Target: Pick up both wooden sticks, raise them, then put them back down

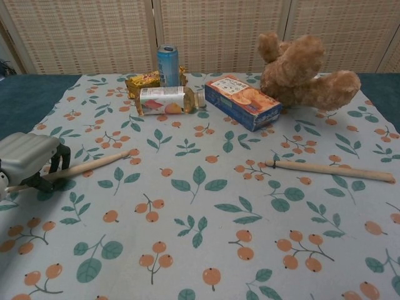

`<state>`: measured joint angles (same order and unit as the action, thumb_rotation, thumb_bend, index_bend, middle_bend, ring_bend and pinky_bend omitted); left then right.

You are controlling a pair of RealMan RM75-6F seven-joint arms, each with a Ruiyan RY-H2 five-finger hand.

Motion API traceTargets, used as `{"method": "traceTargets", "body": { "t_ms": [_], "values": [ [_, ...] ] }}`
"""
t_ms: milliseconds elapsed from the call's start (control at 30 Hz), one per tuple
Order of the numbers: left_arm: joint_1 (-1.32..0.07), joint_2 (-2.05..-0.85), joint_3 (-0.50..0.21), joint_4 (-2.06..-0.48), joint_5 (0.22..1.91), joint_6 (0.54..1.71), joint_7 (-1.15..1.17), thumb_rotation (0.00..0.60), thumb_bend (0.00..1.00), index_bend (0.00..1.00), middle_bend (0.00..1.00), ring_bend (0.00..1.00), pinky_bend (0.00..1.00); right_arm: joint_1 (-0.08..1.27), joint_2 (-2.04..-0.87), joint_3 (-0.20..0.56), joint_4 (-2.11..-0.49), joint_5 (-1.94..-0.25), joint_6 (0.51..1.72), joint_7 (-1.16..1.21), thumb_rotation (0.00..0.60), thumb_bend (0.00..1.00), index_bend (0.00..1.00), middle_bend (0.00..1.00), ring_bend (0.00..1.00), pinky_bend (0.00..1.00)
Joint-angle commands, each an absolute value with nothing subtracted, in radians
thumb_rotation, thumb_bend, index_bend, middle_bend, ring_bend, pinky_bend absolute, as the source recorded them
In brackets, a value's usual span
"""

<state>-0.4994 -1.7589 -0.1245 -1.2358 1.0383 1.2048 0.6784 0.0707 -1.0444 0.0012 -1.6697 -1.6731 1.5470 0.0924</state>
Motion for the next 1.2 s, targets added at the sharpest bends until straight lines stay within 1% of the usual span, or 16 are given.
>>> {"method": "traceTargets", "body": {
  "t_ms": [33, 300, 467, 500, 533, 567, 600, 633, 700, 767, 800, 867, 967, 1067, 1200],
  "values": [
    [-0.497, -1.761, -0.125, -1.235, 1.043, 1.208, 0.675, 0.6, 0.42, 0.65, 0.8, 0.94, 1.0, 0.072, -1.044, 0.001, -1.671, -1.672, 1.545, 0.091, 0.6, 0.27, 0.0, 0.0, 0.0, 0.26],
    [-0.49, -1.753, -0.139, -1.254, 1.059, 1.23, 0.661, 0.6, 0.42, 0.65, 0.8, 0.94, 1.0, 0.073, -1.044, 0.003, -1.672, -1.663, 1.536, 0.08, 0.6, 0.27, 0.0, 0.0, 0.0, 0.26],
    [-0.48, -1.73, -0.145, -1.289, 1.068, 1.243, 0.646, 0.6, 0.42, 0.65, 0.8, 0.94, 1.0, 0.074, -1.055, 0.011, -1.672, -1.632, 1.519, 0.028, 0.6, 0.27, 0.0, 0.0, 0.0, 0.27],
    [-0.479, -1.726, -0.146, -1.294, 1.07, 1.244, 0.643, 0.6, 0.42, 0.65, 0.81, 0.94, 1.0, 0.074, -1.06, 0.015, -1.671, -1.622, 1.517, 0.01, 0.6, 0.27, 0.0, 0.0, 0.0, 0.29],
    [-0.477, -1.72, -0.146, -1.299, 1.071, 1.244, 0.64, 0.6, 0.42, 0.65, 0.81, 0.94, 1.0, 0.075, -1.07, 0.022, -1.67, -1.607, 1.512, -0.014, 0.6, 0.27, 0.0, 0.0, 0.0, 0.35],
    [-0.477, -1.715, -0.146, -1.301, 1.073, 1.244, 0.638, 0.6, 0.42, 0.66, 0.81, 0.94, 1.0, 0.077, -1.08, 0.028, -1.669, -1.594, 1.508, -0.031, 0.6, 0.27, 0.0, 0.01, 0.01, 0.43],
    [-0.476, -1.707, -0.146, -1.303, 1.077, 1.244, 0.636, 0.6, 0.42, 0.66, 0.81, 0.94, 1.0, 0.078, -1.098, 0.039, -1.662, -1.573, 1.506, -0.06, 0.6, 0.27, 0.01, 0.03, 0.06, 0.52],
    [-0.475, -1.701, -0.147, -1.305, 1.079, 1.246, 0.635, 0.6, 0.42, 0.66, 0.81, 0.94, 1.0, 0.08, -1.114, 0.048, -1.655, -1.556, 1.503, -0.084, 0.6, 0.27, 0.03, 0.07, 0.13, 0.6],
    [-0.472, -1.69, -0.151, -1.31, 1.082, 1.252, 0.63, 0.6, 0.42, 0.65, 0.81, 0.94, 1.0, 0.089, -1.143, 0.06, -1.643, -1.516, 1.479, -0.129, 0.6, 0.27, 0.1, 0.15, 0.36, 0.74],
    [-0.468, -1.677, -0.155, -1.314, 1.083, 1.256, 0.623, 0.6, 0.42, 0.65, 0.81, 0.94, 1.0, 0.105, -1.161, 0.069, -1.646, -1.472, 1.434, -0.163, 0.6, 0.27, 0.15, 0.18, 0.52, 0.83],
    [-0.466, -1.671, -0.155, -1.316, 1.084, 1.257, 0.622, 0.6, 0.42, 0.65, 0.81, 0.94, 1.0, 0.113, -1.167, 0.071, -1.65, -1.459, 1.415, -0.172, 0.6, 0.27, 0.17, 0.19, 0.58, 0.88],
    [-0.462, -1.661, -0.154, -1.323, 1.086, 1.258, 0.618, 0.6, 0.42, 0.66, 0.81, 0.94, 1.0, 0.133, -1.175, 0.072, -1.657, -1.44, 1.374, -0.199, 0.6, 0.27, 0.19, 0.21, 0.66, 0.95],
    [-0.46, -1.65, -0.152, -1.331, 1.092, 1.259, 0.614, 0.6, 0.42, 0.66, 0.81, 0.94, 1.0, 0.163, -1.193, 0.074, -1.658, -1.415, 1.319, -0.241, 0.6, 0.27, 0.23, 0.23, 0.74, 1.0],
    [-0.459, -1.646, -0.153, -1.334, 1.094, 1.257, 0.607, 0.6, 0.42, 0.66, 0.81, 0.94, 1.0, 0.196, -1.225, 0.088, -1.643, -1.38, 1.27, -0.278, 0.6, 0.27, 0.25, 0.25, 0.78, 1.0],
    [-0.458, -1.645, -0.151, -1.333, 1.097, 1.253, 0.603, 0.6, 0.42, 0.66, 0.81, 0.94, 1.0, 0.245, -1.269, 0.109, -1.61, -1.345, 1.208, -0.297, 0.6, 0.27, 0.3, 0.28, 0.82, 1.0]
  ]
}}
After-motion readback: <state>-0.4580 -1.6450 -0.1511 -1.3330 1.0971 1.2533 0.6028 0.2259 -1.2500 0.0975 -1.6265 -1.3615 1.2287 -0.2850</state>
